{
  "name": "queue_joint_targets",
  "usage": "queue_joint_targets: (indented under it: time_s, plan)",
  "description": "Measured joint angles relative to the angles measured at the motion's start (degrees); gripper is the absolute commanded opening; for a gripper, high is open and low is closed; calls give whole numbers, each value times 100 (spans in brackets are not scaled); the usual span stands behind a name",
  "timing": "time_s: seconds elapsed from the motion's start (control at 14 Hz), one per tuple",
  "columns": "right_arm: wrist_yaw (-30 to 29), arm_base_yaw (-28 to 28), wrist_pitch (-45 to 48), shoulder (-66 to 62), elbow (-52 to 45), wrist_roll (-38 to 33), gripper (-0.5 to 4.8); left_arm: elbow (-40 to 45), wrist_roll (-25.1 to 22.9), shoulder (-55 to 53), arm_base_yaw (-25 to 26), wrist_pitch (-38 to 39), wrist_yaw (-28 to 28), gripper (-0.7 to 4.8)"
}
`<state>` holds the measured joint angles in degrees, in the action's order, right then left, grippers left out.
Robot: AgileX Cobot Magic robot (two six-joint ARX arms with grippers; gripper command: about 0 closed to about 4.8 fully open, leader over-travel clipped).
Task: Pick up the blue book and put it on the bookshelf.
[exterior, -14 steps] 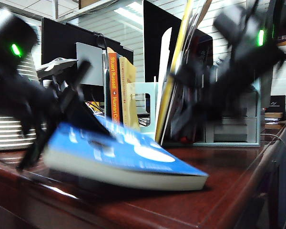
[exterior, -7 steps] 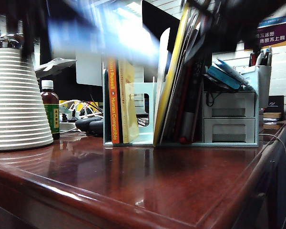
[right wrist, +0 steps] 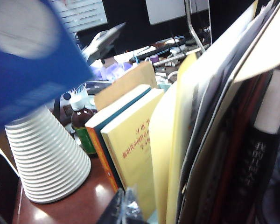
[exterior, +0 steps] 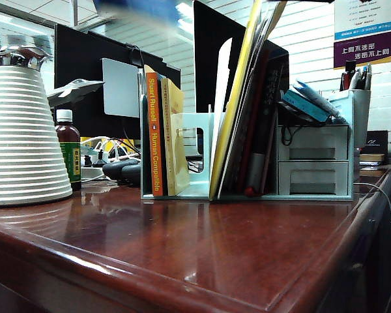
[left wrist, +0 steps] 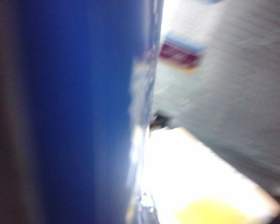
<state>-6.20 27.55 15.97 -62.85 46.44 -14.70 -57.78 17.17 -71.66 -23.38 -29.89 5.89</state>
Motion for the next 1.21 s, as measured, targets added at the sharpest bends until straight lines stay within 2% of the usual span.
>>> queue_joint_targets:
  time_s: [0.21, 0.36, 0.57, 0.71, 0.86, 1.0, 1.21]
  plan:
    - [-4, 0, -2, 125, 0, 0, -5, -599, -9, -863, -341, -103, -339, -6]
    - [-20, 0, -39, 262, 0, 0, -5, -1123, -361, -1370, -721, -400, -791, -6]
    - [-249, 2, -42, 461, 0, 0, -5, -1519, -925, -1923, -984, -527, -1628, -6]
    - [-422, 2, -37, 599, 0, 0, -5, -1602, -1095, -2236, -1047, -636, -1969, -6]
    - [-549, 2, -44, 695, 0, 0, -5, -1641, -1117, -2594, -1078, -1126, -2186, -6]
    - [-702, 2, -46, 702, 0, -2, -5, -1668, -1292, -2983, -1082, -1375, -2693, -6]
    - [-754, 2, -48, 704, 0, -2, -5, -1762, -1331, -3434, -1078, -1582, -2780, -6]
